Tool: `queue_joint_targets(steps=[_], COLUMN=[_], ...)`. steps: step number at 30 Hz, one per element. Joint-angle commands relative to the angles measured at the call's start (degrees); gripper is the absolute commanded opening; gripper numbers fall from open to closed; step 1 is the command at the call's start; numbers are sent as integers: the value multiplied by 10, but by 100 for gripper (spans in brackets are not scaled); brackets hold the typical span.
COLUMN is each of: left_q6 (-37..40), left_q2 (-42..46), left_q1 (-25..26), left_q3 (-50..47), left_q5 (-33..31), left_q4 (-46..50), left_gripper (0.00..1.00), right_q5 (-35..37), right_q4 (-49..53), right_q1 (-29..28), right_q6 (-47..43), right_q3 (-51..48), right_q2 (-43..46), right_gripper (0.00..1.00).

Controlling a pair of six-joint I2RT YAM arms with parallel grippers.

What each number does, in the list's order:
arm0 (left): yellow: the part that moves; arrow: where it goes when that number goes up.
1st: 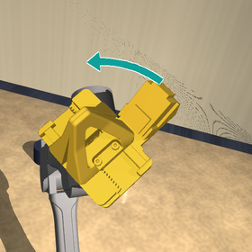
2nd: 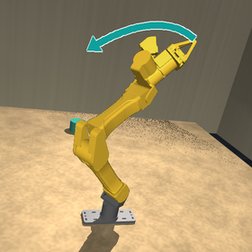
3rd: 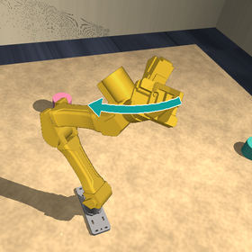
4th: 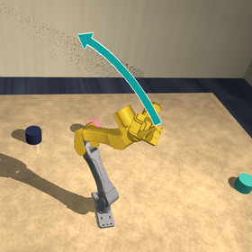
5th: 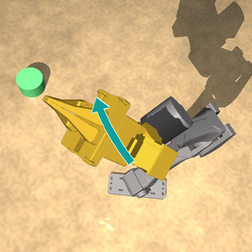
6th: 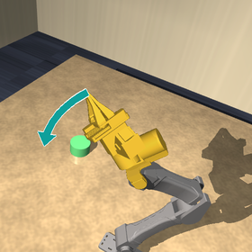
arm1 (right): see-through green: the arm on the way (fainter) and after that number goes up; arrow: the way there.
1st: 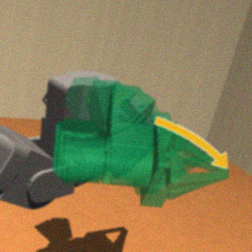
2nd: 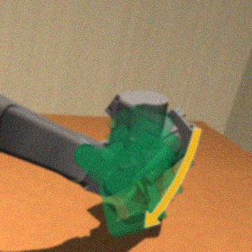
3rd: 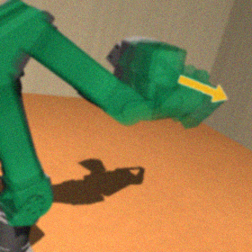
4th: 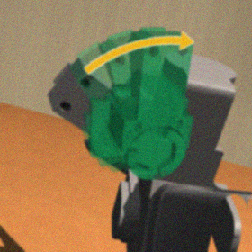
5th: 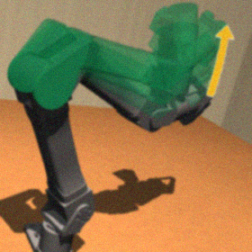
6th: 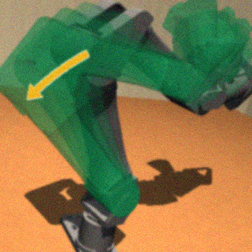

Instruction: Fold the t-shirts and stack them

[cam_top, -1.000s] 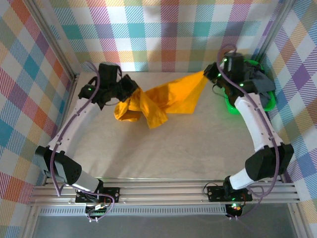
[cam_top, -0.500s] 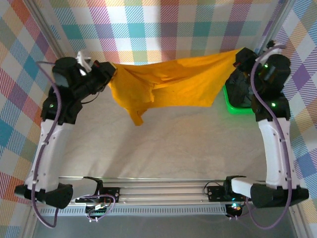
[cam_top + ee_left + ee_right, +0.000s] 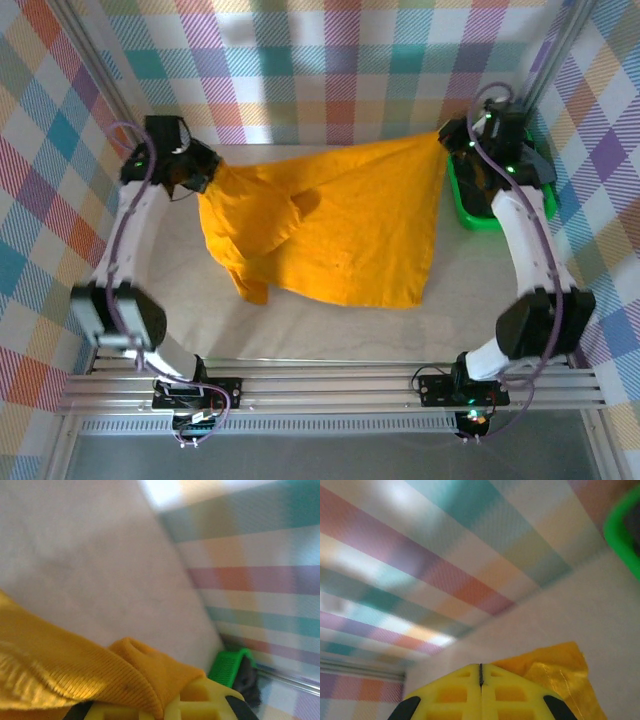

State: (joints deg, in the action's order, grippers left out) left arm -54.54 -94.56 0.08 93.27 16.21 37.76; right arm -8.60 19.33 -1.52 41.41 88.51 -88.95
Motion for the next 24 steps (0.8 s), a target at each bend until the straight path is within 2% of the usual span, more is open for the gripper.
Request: queue_joint_targets(steps=[1, 4, 6, 9, 13, 16, 21, 24], left_q6=[-20, -15, 7, 41, 84, 85, 53, 62], left_q2=[-105, -157, -148, -103, -14, 35, 79, 90], left_q1=[-8, -10, -10, -10, -10, -11, -10, -17], left_q3=[-7, 30, 31, -2, -95, -157, -265, -318], left_q5=[125, 132, 107, 73, -2, -76, -117, -145], left_q4=[-104, -88, -66, -29, 26, 86, 148, 136], left_gripper=[25, 61, 67, 67, 65, 60, 59, 60], right_q5=[-20, -15, -17, -2, 31, 51, 48, 3], right_q4=[71, 120, 131, 144, 157, 164, 211, 261], right_q1=[0, 0, -4, -18, -48, -79, -148, -185], right_q6=[-22, -28, -30, -46, -59, -57, -45, -17], right_q3=[-1, 13, 9, -13, -83, -155, -255, -308], right_q2=[-70, -121, -128, -109, -48, 5, 88, 105], right_gripper=[0, 34, 43, 49, 49, 48, 48, 50])
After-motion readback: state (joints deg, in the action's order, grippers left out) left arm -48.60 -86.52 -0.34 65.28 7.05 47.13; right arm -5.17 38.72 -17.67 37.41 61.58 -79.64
